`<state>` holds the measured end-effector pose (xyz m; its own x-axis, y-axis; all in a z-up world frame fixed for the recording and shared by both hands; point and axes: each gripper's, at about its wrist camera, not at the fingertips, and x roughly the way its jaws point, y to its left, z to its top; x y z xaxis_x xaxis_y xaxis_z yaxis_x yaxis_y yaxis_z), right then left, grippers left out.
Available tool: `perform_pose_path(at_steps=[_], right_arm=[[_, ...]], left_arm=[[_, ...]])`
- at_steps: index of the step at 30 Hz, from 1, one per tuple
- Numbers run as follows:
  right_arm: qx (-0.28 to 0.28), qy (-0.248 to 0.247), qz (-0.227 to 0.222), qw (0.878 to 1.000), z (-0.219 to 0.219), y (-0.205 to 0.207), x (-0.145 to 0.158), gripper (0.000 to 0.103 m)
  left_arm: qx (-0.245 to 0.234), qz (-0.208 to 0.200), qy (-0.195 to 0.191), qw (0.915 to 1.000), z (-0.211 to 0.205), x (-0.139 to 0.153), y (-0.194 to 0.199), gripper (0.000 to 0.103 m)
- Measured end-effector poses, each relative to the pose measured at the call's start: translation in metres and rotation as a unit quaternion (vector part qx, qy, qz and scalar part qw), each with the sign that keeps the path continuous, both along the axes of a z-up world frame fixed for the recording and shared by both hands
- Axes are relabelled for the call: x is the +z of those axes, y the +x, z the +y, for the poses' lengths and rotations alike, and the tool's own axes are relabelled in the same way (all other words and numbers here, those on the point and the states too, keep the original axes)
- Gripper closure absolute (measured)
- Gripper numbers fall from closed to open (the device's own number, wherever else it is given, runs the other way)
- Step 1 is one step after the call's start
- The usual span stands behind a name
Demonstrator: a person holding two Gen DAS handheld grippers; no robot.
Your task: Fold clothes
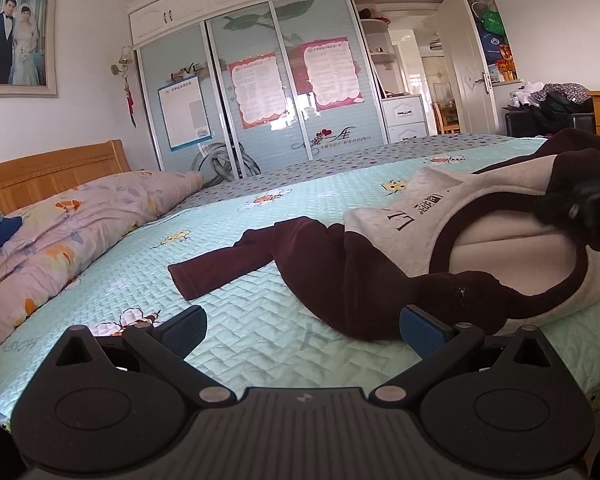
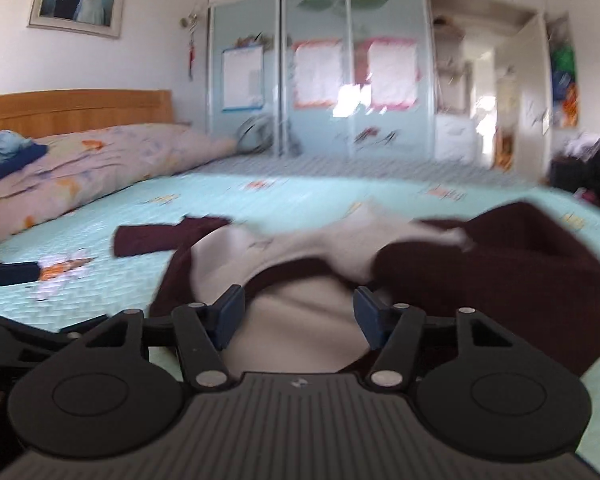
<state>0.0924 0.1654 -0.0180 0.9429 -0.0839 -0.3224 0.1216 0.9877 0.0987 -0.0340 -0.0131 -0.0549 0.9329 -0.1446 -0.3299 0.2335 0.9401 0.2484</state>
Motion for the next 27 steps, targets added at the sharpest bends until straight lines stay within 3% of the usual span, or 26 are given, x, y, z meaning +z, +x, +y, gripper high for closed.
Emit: perform_pose_path(at_steps=[6,13,19,23,27], right_arm=[[0.039,0.063,0.044,0.996,0.016,0.022,-0.011,0.045],[-0.005,0.167,0.057,0.984,-0.015,0.039,-0.043,0.045],[-0.050,0.186,-0.018,0.981,-0.023,0.057,-0.050,0.045],[-0.086,0.156,-0.098,0.979,-0.019,0.045,-0.040,0.045],[-0.118,0.131,-0.169,0.970,-0.018,0.023,-0.022,0.045]], left_arm=[[-0.003,0.000,-0.004,1.0000,0.001,0.001,-0.002,0.001],[-0.007,0.004,0.000,1.0000,-0.001,-0.003,-0.001,0.001],[-0.011,0.006,0.008,0.9999,-0.002,-0.005,-0.002,0.001],[-0.008,0.010,0.009,0.9999,0.000,-0.007,-0.001,0.001],[-0.009,0.012,0.009,0.9999,-0.001,-0.008,-0.001,0.001]])
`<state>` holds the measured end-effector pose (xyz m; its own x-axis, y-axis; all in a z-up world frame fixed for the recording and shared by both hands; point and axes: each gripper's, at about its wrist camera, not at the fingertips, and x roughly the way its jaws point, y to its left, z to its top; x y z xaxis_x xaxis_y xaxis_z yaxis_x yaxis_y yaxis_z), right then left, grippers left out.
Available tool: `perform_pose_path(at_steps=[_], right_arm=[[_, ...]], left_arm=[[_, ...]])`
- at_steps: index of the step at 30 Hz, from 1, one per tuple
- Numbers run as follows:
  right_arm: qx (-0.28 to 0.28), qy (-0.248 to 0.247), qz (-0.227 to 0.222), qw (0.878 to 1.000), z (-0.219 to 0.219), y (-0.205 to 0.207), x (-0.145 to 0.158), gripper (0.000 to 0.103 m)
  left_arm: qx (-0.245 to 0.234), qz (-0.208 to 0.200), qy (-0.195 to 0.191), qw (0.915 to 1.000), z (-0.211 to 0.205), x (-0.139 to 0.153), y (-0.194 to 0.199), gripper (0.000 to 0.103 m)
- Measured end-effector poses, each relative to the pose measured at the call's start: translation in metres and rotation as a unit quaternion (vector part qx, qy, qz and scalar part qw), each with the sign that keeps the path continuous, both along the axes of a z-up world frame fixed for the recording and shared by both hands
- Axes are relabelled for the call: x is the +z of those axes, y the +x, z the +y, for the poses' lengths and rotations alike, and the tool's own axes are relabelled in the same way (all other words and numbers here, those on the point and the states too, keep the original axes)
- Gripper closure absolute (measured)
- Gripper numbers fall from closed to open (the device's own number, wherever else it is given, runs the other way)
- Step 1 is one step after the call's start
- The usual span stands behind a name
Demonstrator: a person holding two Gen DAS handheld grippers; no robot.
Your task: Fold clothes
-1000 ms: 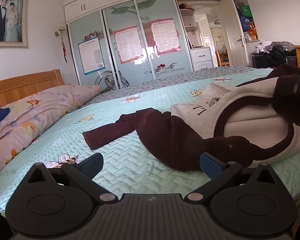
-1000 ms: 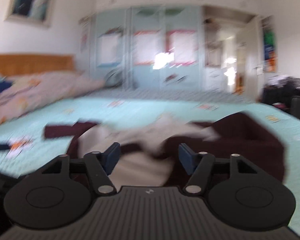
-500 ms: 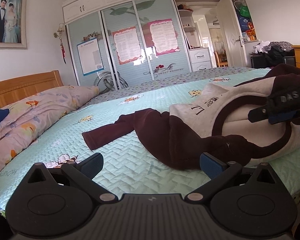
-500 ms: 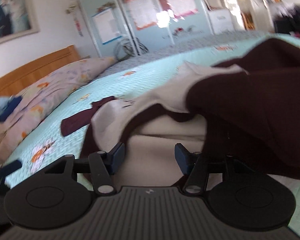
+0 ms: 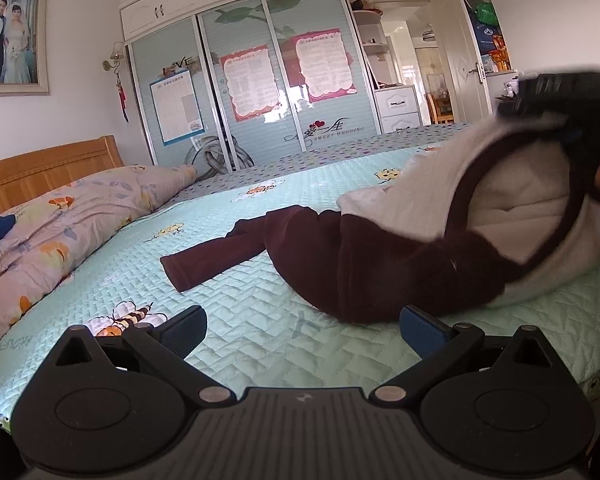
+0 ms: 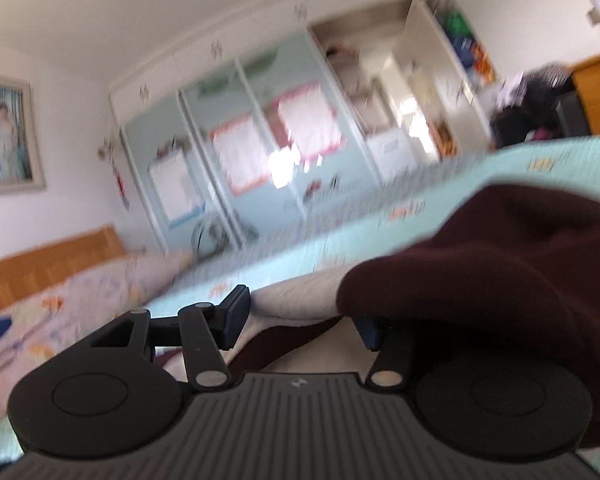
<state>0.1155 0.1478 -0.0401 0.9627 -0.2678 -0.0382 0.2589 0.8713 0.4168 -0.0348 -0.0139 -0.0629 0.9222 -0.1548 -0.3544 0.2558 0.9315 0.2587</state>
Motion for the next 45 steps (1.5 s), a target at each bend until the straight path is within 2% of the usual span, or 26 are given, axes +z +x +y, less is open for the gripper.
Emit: perform_pose_path(at_steps=[5,7,8,10,12,13,14,16,18,21,23,26,28,34,40,42,43,44,45], right_arm=[[-0.070,-0.053,-0.080,0.993,-0.004,-0.045,0.034,0.045],[-0.103,-0.066,-0.092,0.988,-0.008,-0.061,0.034,0.044],[-0.112,-0.071,-0.090,0.987,-0.011,-0.066,0.033,0.040],[-0.114,-0.071,-0.071,0.988,-0.015,-0.075,0.027,0.041],[-0.114,-0.065,-0.073,0.989,-0.016,-0.086,0.020,0.041],[-0.108,-0.068,-0.065,0.990,-0.016,-0.087,0.016,0.037],[-0.094,-0.070,-0.048,0.992,-0.017,-0.084,0.012,0.029],[-0.086,-0.064,-0.021,0.994,-0.022,-0.082,0.008,0.031],[-0.087,-0.041,-0.034,0.995,-0.030,-0.090,0.009,0.031],[-0.080,-0.025,-0.039,0.996,-0.037,-0.089,0.014,0.031],[-0.075,-0.020,-0.040,0.996,-0.038,-0.088,0.014,0.031],[-0.067,-0.018,-0.040,0.997,-0.036,-0.084,0.019,0.031],[-0.062,-0.014,-0.046,0.997,-0.036,-0.086,0.024,0.032],[-0.040,-0.024,-0.062,0.997,-0.029,-0.091,0.036,0.034],[-0.025,-0.027,-0.068,0.997,-0.026,-0.090,0.042,0.034],[-0.024,-0.022,-0.064,0.997,-0.030,-0.091,0.041,0.034],[-0.021,-0.021,-0.057,0.998,-0.033,-0.091,0.041,0.033],[-0.015,-0.020,-0.047,0.999,-0.034,-0.091,0.040,0.032],[-0.009,-0.019,-0.038,0.999,-0.036,-0.091,0.038,0.031]], left_arm=[[-0.008,-0.007,0.004,0.9999,-0.002,0.001,-0.004,0.001],[-0.012,-0.011,0.006,0.9998,-0.003,0.001,-0.005,0.001],[-0.015,-0.013,0.007,0.9998,-0.004,0.001,-0.006,0.001],[-0.019,-0.016,0.009,0.9996,-0.005,0.002,-0.008,0.001],[-0.023,-0.019,0.011,0.9995,-0.007,0.002,-0.010,0.001],[-0.026,-0.021,0.012,0.9994,-0.007,0.002,-0.010,0.001],[-0.028,-0.023,0.013,0.9993,-0.008,0.003,-0.011,0.001],[-0.032,-0.026,0.015,0.9990,-0.009,0.003,-0.013,0.001],[-0.054,-0.032,0.027,0.9977,-0.014,0.002,-0.017,0.001],[-0.114,-0.046,0.075,0.9896,-0.030,-0.006,-0.024,0.001],[-0.155,-0.057,0.117,0.9793,-0.043,-0.015,-0.029,0.001],[-0.205,-0.073,0.184,0.9586,-0.064,-0.031,-0.032,0.001],[-0.210,-0.085,0.212,0.9505,-0.076,-0.038,-0.028,0.001],[-0.194,-0.077,0.231,0.9505,-0.102,-0.040,0.002,0.001],[-0.218,-0.078,0.238,0.9433,-0.130,-0.046,0.018,0.001],[-0.207,-0.072,0.220,0.9506,-0.132,-0.047,0.027,0.011],[-0.197,-0.059,0.203,0.9572,-0.131,-0.047,0.033,0.025],[-0.181,-0.041,0.185,0.9651,-0.126,-0.046,0.040,0.044],[-0.164,-0.023,0.166,0.9721,-0.121,-0.046,0.047,0.055]])
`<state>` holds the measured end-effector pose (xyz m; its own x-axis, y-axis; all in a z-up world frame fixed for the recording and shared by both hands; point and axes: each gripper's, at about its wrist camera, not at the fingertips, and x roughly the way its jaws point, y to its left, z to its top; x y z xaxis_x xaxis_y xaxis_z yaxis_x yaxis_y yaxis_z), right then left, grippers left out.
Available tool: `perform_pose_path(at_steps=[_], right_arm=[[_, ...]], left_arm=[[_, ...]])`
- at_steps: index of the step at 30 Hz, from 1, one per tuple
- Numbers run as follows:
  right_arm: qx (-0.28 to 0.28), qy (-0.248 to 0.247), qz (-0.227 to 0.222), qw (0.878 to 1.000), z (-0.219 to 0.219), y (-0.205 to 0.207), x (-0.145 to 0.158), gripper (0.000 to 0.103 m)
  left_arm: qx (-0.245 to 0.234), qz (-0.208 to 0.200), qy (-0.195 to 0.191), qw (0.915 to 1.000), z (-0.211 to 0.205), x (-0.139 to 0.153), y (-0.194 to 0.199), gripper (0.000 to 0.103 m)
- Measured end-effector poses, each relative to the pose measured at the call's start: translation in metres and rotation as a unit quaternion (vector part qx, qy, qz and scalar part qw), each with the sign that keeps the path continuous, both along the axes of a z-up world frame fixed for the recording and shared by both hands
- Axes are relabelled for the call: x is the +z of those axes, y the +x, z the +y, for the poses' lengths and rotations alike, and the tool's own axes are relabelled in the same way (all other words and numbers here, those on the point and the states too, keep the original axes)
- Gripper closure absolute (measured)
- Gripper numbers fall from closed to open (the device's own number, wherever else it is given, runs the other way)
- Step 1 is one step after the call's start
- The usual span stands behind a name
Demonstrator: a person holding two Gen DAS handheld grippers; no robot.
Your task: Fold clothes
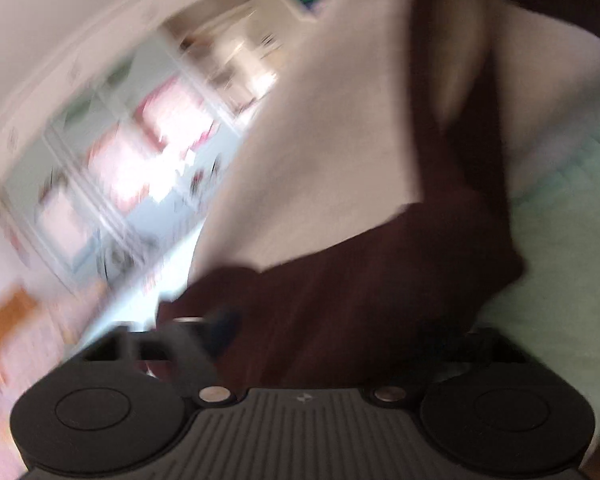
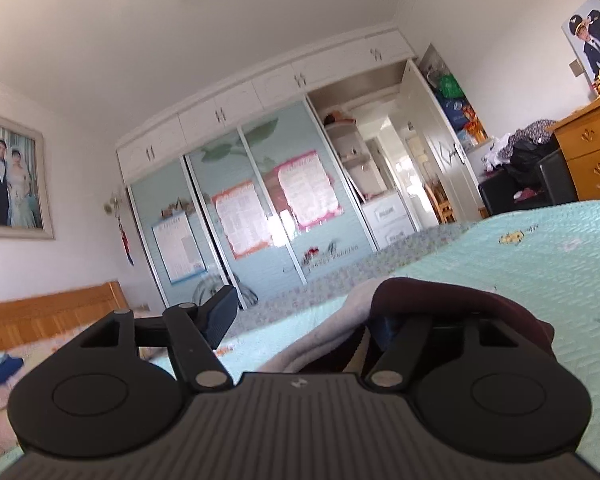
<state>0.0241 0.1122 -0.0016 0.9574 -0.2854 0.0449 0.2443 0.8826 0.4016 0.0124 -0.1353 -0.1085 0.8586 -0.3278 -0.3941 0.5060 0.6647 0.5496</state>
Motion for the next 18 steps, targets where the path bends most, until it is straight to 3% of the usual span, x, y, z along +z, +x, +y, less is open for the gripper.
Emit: perform_pose_path(at_steps=[1,4,6,8,13,16,18], right_arm=[[0.010,0.002,0.010,1.000,-0.001,0.000,-0.001,0.028],[0.060,0.009,0.047,0.997,-0.001,-0.003,-0.008,0.025],[0.097,0.003,0.072,0.993,0.002,-0.005,-0.012,0.022],[0.141,-0.004,0.097,0.985,0.006,-0.008,-0.014,0.018],[0.244,-0.049,0.123,0.961,0.025,-0.026,-0.006,0.018],[0.258,-0.099,0.117,0.954,0.040,-0.041,0.003,0.016],[0.231,-0.139,0.110,0.957,0.047,-0.047,0.007,0.011]], left_arm=[[0.018,0.016,-0.016,0.9996,0.005,0.001,0.007,0.072],[0.034,0.020,-0.059,0.9975,0.023,0.013,0.011,0.084],[0.035,0.009,-0.090,0.9953,0.034,0.027,0.009,0.086],[0.040,-0.028,-0.110,0.9927,0.042,0.043,0.005,0.091],[0.058,-0.099,-0.176,0.9776,0.063,0.091,-0.003,0.091],[0.062,-0.137,-0.209,0.9662,0.071,0.123,-0.015,0.091],[0.060,-0.154,-0.205,0.9646,0.070,0.131,-0.027,0.091]])
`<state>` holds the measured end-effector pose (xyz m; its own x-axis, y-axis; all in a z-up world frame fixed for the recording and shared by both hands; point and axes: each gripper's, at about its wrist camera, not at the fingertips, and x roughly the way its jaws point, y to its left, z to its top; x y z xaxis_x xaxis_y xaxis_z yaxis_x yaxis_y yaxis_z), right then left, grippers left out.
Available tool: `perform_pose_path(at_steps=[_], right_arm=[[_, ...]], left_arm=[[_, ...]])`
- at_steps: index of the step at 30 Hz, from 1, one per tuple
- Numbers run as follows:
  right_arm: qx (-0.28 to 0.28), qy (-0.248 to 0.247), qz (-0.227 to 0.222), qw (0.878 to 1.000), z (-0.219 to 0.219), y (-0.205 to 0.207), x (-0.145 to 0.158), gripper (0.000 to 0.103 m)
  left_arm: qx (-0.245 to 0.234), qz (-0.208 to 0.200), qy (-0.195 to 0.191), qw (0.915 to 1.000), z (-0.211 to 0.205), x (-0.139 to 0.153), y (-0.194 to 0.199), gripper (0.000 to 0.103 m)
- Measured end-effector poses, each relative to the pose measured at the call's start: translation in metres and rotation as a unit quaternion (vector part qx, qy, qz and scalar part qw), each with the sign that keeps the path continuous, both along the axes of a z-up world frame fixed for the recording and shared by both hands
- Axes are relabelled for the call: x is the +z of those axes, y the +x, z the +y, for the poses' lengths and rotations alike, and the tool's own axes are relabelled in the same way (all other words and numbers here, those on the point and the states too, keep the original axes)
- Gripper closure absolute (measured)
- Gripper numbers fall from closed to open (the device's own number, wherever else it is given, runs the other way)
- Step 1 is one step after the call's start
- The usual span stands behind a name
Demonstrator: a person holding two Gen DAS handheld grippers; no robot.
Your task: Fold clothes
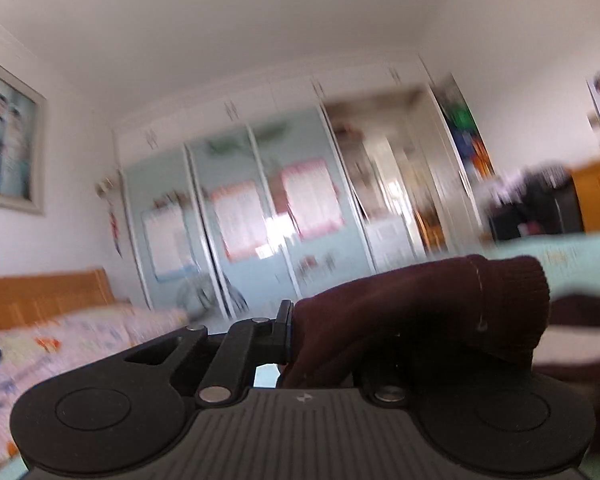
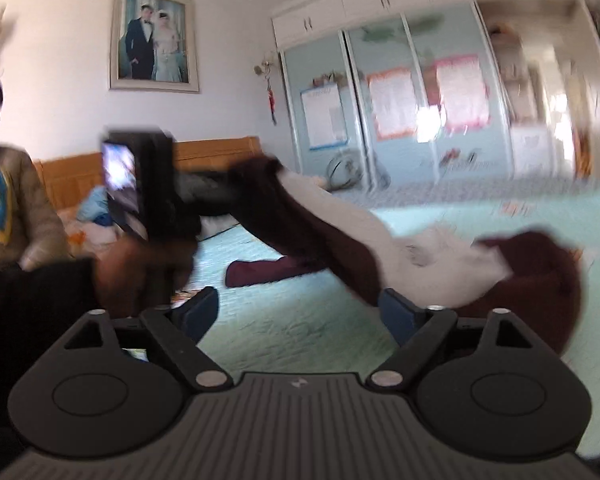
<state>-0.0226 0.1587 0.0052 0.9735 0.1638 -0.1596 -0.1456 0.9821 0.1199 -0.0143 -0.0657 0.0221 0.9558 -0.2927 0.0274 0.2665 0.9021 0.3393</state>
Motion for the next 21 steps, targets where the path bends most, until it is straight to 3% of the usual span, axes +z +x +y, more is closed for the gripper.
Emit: perform_pose_path(at_steps=[5,7,11,14,16,18,20,21], right_arm=[[-0.039,-0.054,-0.027,0.997,0.011,0.000,0.001,0.010],[-0.068,-0.101,-0.032,0.992,0.022,0.008,-0.007,0.008],[-0.101,-0.217,-0.005,0.971,0.048,0.034,-0.034,0.007],[-0.084,-0.307,0.040,0.947,0.069,0.054,-0.054,0.009],[-0.090,-0.349,0.034,0.932,0.076,0.064,-0.061,0.010],[-0.099,-0.380,0.027,0.919,0.080,0.075,-0.066,0.023],[-0.101,-0.357,0.051,0.927,0.071,0.085,-0.064,0.060],[-0.102,-0.340,0.065,0.933,0.066,0.090,-0.063,0.071]], left_arm=[[0.006,-0.041,0.012,0.9991,-0.003,0.018,-0.029,0.090],[0.009,-0.057,0.017,0.9982,-0.004,0.026,-0.040,0.088],[0.014,-0.088,0.027,0.9956,-0.007,0.040,-0.063,0.088],[0.016,-0.081,0.029,0.9962,-0.004,0.036,-0.066,0.086],[0.014,-0.081,0.028,0.9962,0.000,0.039,-0.062,0.084],[0.014,-0.080,0.026,0.9964,0.003,0.042,-0.059,0.079],[0.013,-0.079,0.023,0.9966,0.006,0.044,-0.055,0.074],[0.013,-0.077,0.022,0.9967,0.007,0.045,-0.053,0.073]])
